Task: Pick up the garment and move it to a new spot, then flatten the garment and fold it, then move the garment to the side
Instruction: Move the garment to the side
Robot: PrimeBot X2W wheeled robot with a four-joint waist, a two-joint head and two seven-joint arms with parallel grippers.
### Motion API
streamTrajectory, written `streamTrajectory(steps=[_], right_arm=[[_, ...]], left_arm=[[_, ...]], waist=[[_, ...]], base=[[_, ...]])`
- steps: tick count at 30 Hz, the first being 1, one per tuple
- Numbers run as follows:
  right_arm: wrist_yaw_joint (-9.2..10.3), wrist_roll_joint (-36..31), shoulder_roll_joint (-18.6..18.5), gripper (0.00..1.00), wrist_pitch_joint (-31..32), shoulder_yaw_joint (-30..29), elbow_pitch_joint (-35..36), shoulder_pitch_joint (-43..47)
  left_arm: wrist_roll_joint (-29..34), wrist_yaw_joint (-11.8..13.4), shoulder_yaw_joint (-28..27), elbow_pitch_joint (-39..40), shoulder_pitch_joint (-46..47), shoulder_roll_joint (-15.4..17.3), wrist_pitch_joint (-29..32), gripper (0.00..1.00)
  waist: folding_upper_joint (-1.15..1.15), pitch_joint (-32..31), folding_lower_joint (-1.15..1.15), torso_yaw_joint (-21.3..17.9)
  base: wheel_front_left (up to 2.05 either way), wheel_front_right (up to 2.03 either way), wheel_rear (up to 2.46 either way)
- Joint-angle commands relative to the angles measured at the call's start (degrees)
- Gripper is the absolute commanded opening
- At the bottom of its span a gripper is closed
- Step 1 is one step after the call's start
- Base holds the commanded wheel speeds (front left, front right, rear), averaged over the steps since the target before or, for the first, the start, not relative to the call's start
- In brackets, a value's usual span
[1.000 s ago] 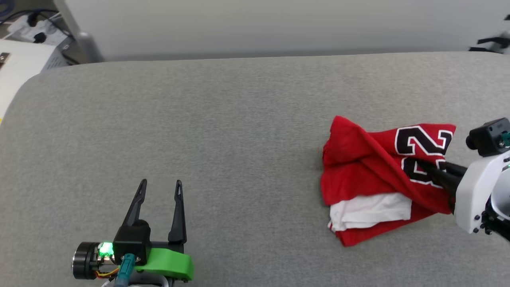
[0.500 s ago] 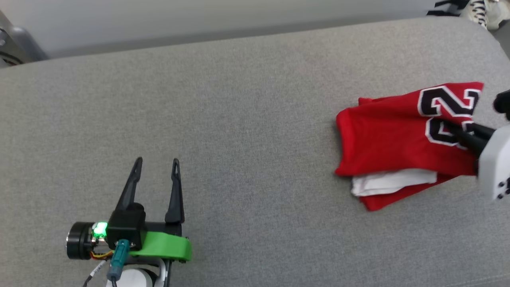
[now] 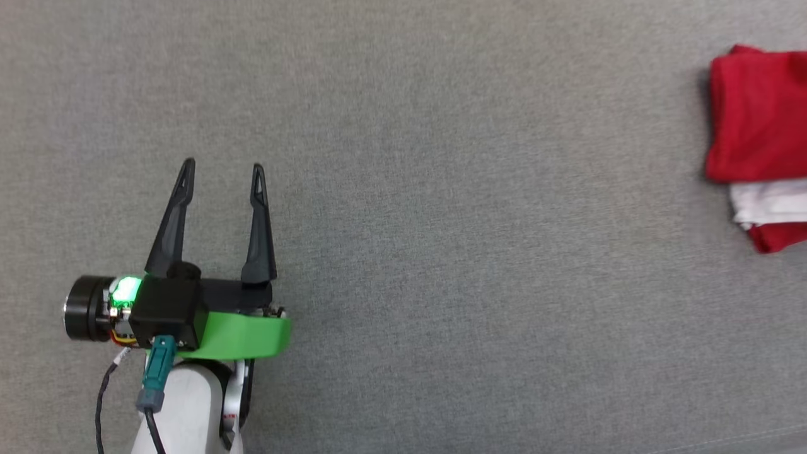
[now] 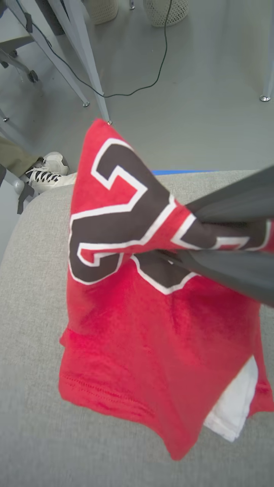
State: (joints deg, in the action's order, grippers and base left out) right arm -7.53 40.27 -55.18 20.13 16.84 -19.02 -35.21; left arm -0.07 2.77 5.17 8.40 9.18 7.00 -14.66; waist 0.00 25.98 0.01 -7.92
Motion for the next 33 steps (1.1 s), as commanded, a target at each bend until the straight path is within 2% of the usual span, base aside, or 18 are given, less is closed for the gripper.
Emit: streamTrajectory(steps=[1,7,15,16,17,18,25,33], right_arm=[[0.04,-0.88,-0.25,0.0,-1.01,-1.18,-1.83,-1.54],[0.04,-4.6,0.43,0.0,-3.05,-5.21,-8.74,-4.78],[0.04,-10.66,4.29,0.0,-7.18,-8.06,-16.26,-9.71],[0.04,-11.36,4.83,0.09,-7.52,-8.19,-17.18,-9.96],[0.04,-12.1,5.52,0.66,-7.94,-8.26,-18.22,-10.17],[0.04,-12.67,5.96,1.0,-8.53,-8.51,-19.02,-10.31],[0.04,-17.45,8.63,1.0,-16.47,-9.75,-22.8,-8.81],[0.04,-22.08,13.05,1.0,-29.25,-12.79,-18.8,-3.85]], left_arm=[[0.6,-0.18,0.17,0.64,1.44,0.41,-0.34,1.0],[0.61,-0.14,0.84,2.37,3.29,0.94,-0.34,1.0],[0.46,0.34,1.43,2.53,4.22,1.41,-0.34,1.0],[0.43,0.46,1.44,2.42,4.17,1.42,-0.34,1.0],[0.37,0.6,1.47,2.22,4.05,1.41,-0.34,1.0],[0.29,0.67,1.51,1.96,3.94,1.39,-0.34,1.0],[-0.5,1.29,1.58,0.13,1.86,0.92,-0.34,1.0],[-1.35,2.17,0.95,-1.91,-3.66,0.06,-0.34,1.0]], waist=[[0.0,5.81,-0.01,1.48],[0.0,9.39,-0.01,2.52],[0.0,11.03,-0.01,3.28],[0.0,10.85,-0.01,3.26],[0.0,10.45,-0.01,3.24],[0.0,9.99,-0.01,3.25],[0.0,3.26,-0.01,3.24],[0.0,-5.74,-0.01,2.64]], base=[[0.0,0.0,0.0],[0.0,0.0,0.0],[0.0,0.0,0.0],[0.0,0.0,0.0],[0.0,0.0,0.0],[0.0,0.0,0.0],[0.0,0.0,0.0],[0.0,0.0,0.0]])
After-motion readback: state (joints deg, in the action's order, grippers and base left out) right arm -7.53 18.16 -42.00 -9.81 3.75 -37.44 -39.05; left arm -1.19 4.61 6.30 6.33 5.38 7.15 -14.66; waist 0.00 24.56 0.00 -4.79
